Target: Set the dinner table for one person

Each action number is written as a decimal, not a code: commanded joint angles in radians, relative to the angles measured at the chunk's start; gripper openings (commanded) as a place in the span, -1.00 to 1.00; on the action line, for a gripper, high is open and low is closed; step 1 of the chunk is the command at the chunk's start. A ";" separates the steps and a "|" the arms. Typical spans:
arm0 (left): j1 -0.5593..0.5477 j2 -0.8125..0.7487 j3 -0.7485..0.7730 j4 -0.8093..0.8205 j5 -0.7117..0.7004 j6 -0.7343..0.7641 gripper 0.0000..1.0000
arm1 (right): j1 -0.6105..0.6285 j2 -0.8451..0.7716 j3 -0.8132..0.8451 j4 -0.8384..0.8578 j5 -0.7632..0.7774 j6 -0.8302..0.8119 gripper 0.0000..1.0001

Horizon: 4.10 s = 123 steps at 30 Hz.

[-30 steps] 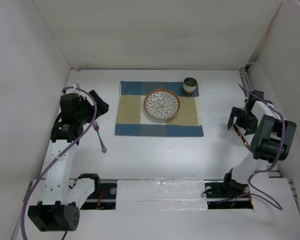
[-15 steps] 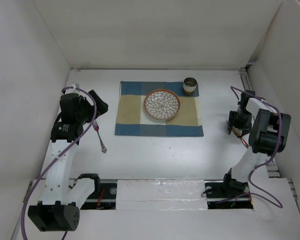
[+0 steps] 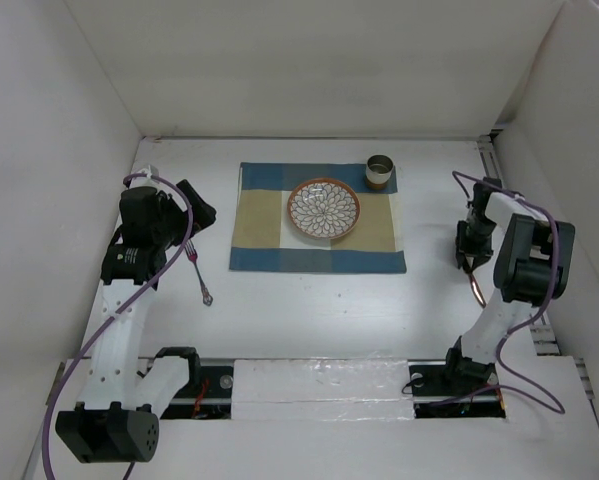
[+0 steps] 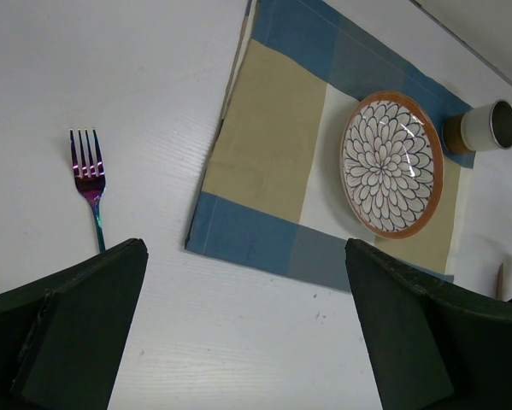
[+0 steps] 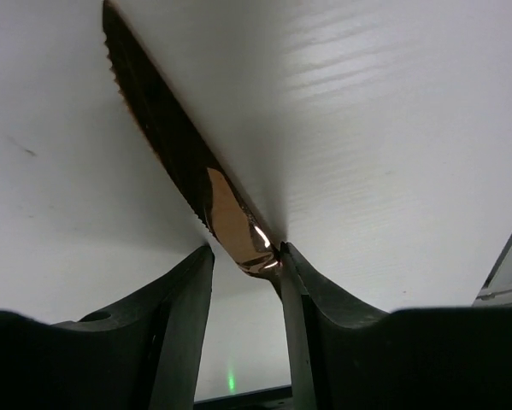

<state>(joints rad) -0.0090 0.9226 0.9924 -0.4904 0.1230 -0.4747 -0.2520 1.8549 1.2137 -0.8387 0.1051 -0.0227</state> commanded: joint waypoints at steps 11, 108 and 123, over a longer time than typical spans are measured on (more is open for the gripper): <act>0.003 0.005 0.018 0.013 -0.006 0.016 1.00 | 0.129 0.162 0.207 0.098 -0.087 0.119 -0.13; -0.034 0.015 0.009 0.023 0.001 0.025 1.00 | 0.128 -0.075 -0.078 0.302 -0.219 0.046 -1.00; -0.034 0.024 0.009 0.023 -0.008 0.025 1.00 | 0.152 -0.365 -0.103 0.311 -0.317 0.133 -1.00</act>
<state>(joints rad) -0.0387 0.9504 0.9924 -0.4904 0.1230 -0.4633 -0.1314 1.5551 1.1210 -0.5861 -0.1623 0.0841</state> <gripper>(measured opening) 0.997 0.178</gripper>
